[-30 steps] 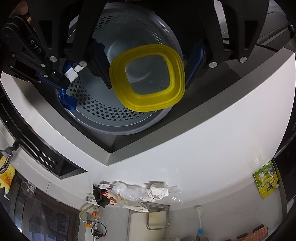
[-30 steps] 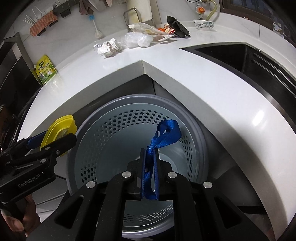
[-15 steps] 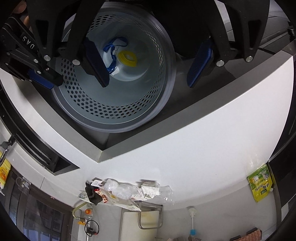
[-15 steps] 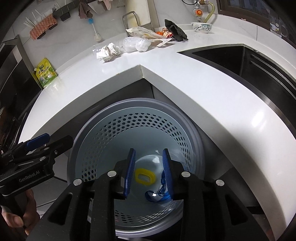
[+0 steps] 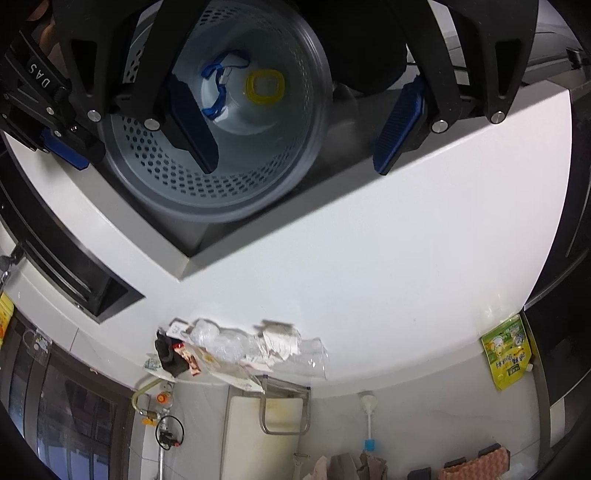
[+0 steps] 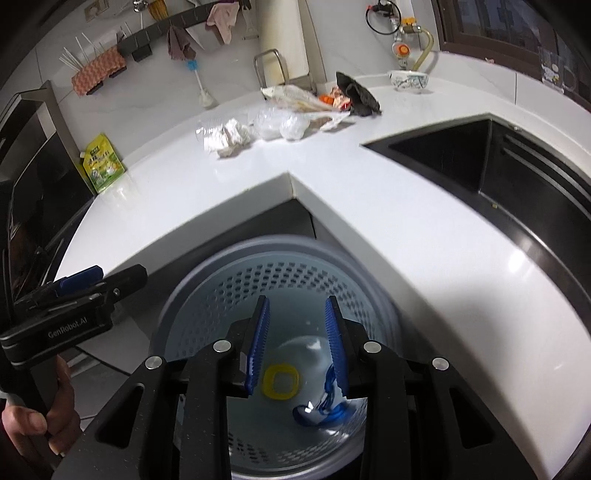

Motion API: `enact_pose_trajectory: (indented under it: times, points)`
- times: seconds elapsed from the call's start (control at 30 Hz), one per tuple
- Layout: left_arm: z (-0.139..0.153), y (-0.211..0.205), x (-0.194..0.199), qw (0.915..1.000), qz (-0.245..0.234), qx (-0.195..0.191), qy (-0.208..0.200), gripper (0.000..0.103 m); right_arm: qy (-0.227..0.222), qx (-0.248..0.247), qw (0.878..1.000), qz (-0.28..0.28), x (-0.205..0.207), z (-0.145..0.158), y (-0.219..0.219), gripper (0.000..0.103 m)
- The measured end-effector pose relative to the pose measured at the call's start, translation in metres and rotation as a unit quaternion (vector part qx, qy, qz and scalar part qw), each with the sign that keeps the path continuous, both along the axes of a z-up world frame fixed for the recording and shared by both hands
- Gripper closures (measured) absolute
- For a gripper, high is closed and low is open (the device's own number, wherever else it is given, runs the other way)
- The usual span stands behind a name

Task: Collect trash
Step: 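Grasp the crumpled paper with the left tool while the right tool grasps the plastic bag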

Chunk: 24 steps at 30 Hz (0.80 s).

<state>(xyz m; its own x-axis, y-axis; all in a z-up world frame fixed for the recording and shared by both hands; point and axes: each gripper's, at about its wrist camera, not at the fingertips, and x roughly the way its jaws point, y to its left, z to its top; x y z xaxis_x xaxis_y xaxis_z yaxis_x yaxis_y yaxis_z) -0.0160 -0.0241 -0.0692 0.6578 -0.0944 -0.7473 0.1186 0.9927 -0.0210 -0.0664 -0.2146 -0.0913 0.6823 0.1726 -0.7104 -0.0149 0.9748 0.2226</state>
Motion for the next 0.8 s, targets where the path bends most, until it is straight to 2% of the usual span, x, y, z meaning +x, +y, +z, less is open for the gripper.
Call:
enact_pose_trajectory:
  times: [0.17,0.37,0.53,0.8]
  points:
    - [0.017,0.000,0.025,0.9996,0.010,-0.002,-0.026,0.017,-0.020,0.000,1.000,-0.004,0.024,0.017,-0.009,0.071]
    - [0.035,-0.001,0.062,0.9987,0.019,-0.004,-0.046,0.015,-0.053,-0.023,0.998,-0.007,0.061,0.040,-0.017,0.070]
    - [0.045,-0.001,0.098,0.9978,0.029,-0.008,-0.059,0.014,-0.078,-0.038,0.996,-0.013,0.099,0.059,-0.027,0.060]
    - [0.043,-0.005,0.144,0.9972,0.037,0.000,-0.065,0.013,-0.076,-0.047,0.996,0.001,0.160,0.060,-0.031,0.060]
